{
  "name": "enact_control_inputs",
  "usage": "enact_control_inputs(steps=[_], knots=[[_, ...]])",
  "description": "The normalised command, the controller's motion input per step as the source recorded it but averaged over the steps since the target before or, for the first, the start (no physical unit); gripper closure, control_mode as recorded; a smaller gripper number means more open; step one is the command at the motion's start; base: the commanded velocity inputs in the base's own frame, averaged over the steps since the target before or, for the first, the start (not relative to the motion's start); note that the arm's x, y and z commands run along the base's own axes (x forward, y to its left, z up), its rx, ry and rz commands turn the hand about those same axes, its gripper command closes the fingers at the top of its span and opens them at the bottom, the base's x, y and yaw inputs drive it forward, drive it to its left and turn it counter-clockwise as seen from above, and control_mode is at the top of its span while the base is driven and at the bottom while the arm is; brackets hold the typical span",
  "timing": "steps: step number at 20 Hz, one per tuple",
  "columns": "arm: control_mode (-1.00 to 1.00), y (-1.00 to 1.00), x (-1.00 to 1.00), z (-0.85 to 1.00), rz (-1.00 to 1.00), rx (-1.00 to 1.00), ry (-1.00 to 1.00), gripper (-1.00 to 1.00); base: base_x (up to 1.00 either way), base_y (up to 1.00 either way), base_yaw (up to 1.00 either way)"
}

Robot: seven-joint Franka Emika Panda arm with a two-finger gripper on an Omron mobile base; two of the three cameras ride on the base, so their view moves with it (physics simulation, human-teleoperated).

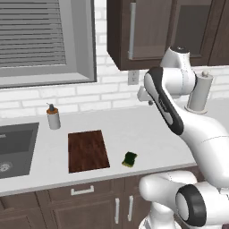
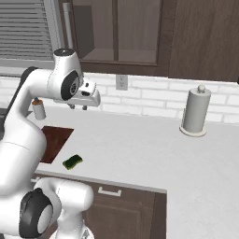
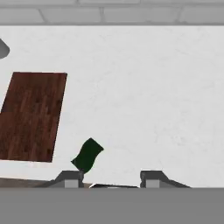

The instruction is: Pick up the sponge from the counter and clean the cutting board by briefly scrubbing or pressing down on the cutting board. Once finished, release the sponge.

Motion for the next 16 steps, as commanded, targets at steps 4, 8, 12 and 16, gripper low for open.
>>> enact_control_inputs(steps=[4, 8, 12, 16], knots=[[-1.0, 0.26, -0.29, -0.32, -0.06, 0.02, 0.0, -1.0, 0.0, 0.0, 0.0], [-1.0, 0.34, -0.54, -0.75, -0.32, 0.06, 0.0, -1.0, 0.0, 0.0, 0.0], [-1.0, 0.24, -0.32, -0.67, -0.41, 0.0, 0.0, -1.0, 0.0, 0.0, 0.0], [-1.0, 0.14, -0.36, -0.66, -0.41, 0.07, 0.0, -1.0, 0.0, 0.0, 0.0]])
